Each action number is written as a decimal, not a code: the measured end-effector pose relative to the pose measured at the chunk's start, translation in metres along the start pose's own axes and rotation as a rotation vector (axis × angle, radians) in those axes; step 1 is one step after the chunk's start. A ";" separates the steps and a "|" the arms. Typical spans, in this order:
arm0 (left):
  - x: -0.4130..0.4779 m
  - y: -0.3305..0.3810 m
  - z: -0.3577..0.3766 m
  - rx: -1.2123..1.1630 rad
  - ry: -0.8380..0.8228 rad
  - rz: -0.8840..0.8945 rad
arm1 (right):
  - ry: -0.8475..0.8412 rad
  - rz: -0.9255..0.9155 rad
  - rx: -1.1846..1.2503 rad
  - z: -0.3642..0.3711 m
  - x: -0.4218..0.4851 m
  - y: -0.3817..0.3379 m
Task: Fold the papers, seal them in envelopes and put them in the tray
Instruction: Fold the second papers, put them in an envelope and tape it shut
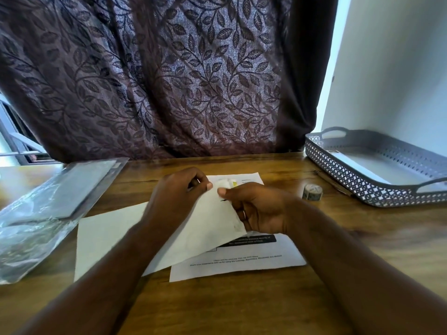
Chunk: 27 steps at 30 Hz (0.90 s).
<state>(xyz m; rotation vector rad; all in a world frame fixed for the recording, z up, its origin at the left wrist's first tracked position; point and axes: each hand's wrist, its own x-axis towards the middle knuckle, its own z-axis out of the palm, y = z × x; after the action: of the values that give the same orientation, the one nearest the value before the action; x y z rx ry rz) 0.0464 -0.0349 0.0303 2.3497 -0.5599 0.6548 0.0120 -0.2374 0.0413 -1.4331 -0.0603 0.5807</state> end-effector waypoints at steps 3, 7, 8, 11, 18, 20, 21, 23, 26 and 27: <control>0.000 0.001 0.000 0.007 -0.008 0.010 | 0.013 0.020 -0.015 0.000 0.000 0.002; -0.002 0.000 0.001 0.008 -0.029 0.108 | 0.078 -0.036 0.059 0.002 0.003 0.003; -0.003 0.001 0.001 0.066 -0.050 0.153 | 0.116 -0.069 0.077 0.002 0.005 0.003; -0.009 -0.002 -0.003 0.386 -0.117 0.252 | 0.242 -0.170 0.091 -0.001 0.007 -0.001; -0.012 0.011 -0.001 0.517 -0.126 0.377 | 0.281 -0.337 0.091 -0.001 0.007 -0.009; -0.013 0.011 0.000 0.518 -0.085 0.394 | 0.237 -0.356 0.101 0.001 0.006 -0.009; -0.013 0.011 0.001 0.521 -0.063 0.409 | 0.219 -0.365 0.100 0.001 0.004 -0.008; -0.013 0.009 0.002 0.535 -0.009 0.440 | 0.192 -0.378 0.078 0.000 0.002 -0.008; -0.011 0.007 0.003 0.556 0.038 0.436 | 0.148 -0.389 0.059 -0.003 0.000 -0.009; -0.010 0.006 0.002 0.553 0.048 0.424 | 0.140 -0.396 0.052 -0.002 0.000 -0.010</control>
<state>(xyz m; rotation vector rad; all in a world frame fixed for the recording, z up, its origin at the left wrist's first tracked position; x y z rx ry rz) 0.0359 -0.0385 0.0254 2.7294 -0.9700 1.1789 0.0161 -0.2395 0.0500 -1.3605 -0.2106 0.1550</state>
